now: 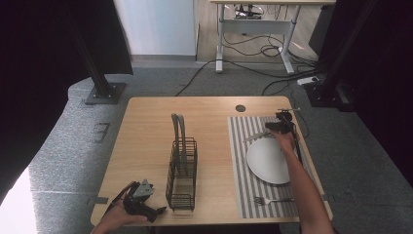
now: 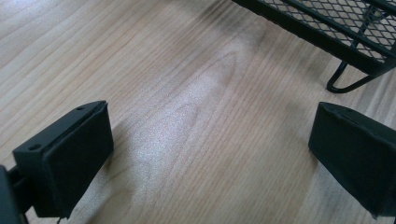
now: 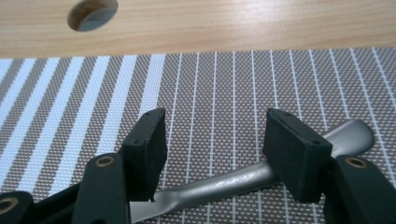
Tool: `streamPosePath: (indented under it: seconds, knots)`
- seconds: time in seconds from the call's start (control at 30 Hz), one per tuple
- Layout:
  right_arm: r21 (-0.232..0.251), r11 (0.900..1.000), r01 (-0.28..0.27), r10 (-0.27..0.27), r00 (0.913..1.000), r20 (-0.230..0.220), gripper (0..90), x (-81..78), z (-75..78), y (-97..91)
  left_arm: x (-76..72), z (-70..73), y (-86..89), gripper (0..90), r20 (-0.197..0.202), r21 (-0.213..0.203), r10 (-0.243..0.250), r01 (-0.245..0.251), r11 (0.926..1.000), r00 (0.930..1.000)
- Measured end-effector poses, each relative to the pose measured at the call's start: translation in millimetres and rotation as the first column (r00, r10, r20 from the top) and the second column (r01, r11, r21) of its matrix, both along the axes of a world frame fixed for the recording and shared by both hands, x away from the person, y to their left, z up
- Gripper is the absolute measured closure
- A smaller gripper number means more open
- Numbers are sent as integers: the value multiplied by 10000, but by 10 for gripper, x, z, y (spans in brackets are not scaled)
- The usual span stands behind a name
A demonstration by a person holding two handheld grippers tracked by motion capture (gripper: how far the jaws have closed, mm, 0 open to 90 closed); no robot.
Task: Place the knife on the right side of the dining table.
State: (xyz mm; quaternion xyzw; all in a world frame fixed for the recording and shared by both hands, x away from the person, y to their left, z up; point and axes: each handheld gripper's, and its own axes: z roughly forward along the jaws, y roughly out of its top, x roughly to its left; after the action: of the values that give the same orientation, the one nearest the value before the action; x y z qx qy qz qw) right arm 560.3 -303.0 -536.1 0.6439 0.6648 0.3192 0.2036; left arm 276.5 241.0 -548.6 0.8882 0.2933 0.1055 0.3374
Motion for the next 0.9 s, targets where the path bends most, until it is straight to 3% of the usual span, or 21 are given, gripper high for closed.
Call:
streamPosePath:
  seconds: [0.3, 0.57, 0.9]
  knots:
    - [-212, 9998, -19, 16, 9999, -148, 393, -16, -4, 2, 0, -1, 0, 0, 9, 4, -7, 7, 10000, 10000]
    - [-865, 9962, -45, 6, 9990, -454, 381, -19, -23, 27, -1, -1, -1, 0, 10, -4, -16, 16, 10000, 10000]
    - [-489, 9988, 97, -118, 9990, -436, 382, -29, -20, -19, -2, -1, -1, 0, 13, -5, -15, 15, 10000, 10000]
